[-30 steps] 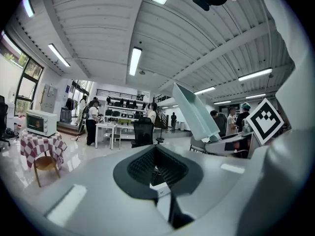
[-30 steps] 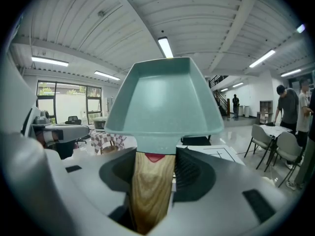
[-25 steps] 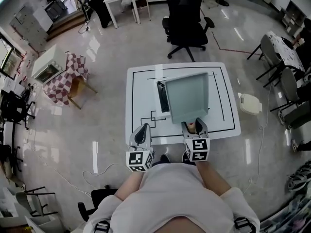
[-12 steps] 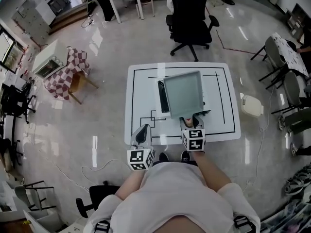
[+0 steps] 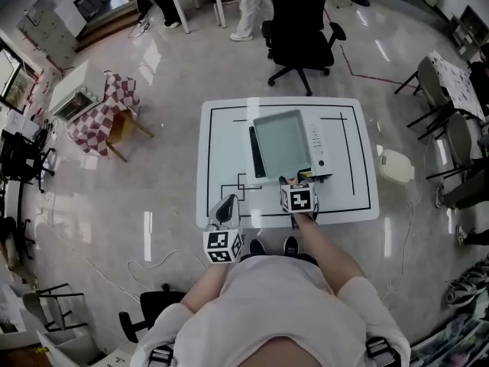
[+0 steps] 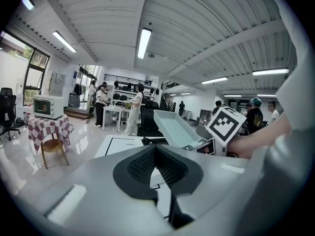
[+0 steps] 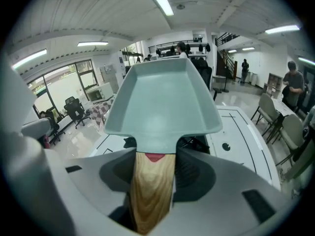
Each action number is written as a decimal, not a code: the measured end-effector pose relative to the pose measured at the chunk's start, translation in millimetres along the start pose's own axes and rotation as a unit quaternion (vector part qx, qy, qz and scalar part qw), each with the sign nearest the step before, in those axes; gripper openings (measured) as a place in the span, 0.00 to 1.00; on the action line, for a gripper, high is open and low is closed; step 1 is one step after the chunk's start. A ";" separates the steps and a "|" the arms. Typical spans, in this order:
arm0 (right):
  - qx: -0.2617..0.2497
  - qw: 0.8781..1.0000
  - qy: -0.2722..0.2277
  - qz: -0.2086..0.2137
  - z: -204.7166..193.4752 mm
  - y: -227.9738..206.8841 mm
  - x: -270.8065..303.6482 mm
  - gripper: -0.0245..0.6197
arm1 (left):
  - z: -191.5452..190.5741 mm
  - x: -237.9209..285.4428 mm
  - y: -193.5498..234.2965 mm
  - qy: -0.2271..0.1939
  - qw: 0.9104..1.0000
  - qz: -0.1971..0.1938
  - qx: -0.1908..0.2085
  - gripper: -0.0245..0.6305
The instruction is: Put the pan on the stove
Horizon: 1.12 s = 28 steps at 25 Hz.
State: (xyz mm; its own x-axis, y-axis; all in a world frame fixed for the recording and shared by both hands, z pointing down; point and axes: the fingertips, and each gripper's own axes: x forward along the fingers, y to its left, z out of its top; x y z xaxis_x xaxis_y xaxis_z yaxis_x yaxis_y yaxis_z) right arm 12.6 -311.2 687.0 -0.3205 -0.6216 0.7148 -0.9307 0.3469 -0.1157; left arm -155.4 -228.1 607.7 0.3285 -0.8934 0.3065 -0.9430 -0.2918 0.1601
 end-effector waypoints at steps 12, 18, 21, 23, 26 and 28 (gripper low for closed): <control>0.041 0.990 0.138 0.002 -5.2 -11.4 33.3 0.34 | -2.3 1.6 6.3 0.004 1.000 -0.005 -0.017 0.05; 0.080 0.985 0.154 -0.002 -1.8 -13.6 44.7 0.34 | -6.7 5.6 1.8 0.008 1.000 -0.014 -0.021 0.05; 0.083 0.983 0.164 -0.010 -2.3 -13.5 49.6 0.34 | -6.7 8.9 -3.3 0.008 1.000 -0.021 -0.019 0.05; 0.085 0.981 0.174 -0.014 -4.4 -12.0 50.2 0.34 | -5.8 9.6 -5.8 0.008 0.999 -0.026 -0.018 0.05; 0.079 0.980 0.182 -0.024 -6.3 -12.0 52.8 0.34 | -6.0 10.3 -6.5 0.010 0.999 -0.029 -0.018 0.05; 0.074 0.981 0.179 -0.027 -4.7 -12.5 57.6 0.34 | -7.7 11.0 -7.0 0.011 0.999 -0.030 -0.018 0.05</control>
State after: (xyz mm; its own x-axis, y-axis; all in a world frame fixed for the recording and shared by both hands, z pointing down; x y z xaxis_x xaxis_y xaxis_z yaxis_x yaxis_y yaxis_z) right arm 6.7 -348.0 732.8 -0.2128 -0.3410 0.9157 -0.9684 0.1982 -0.1513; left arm -144.8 -233.3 617.1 0.3849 -0.8671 0.3162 -0.9196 -0.3310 0.2117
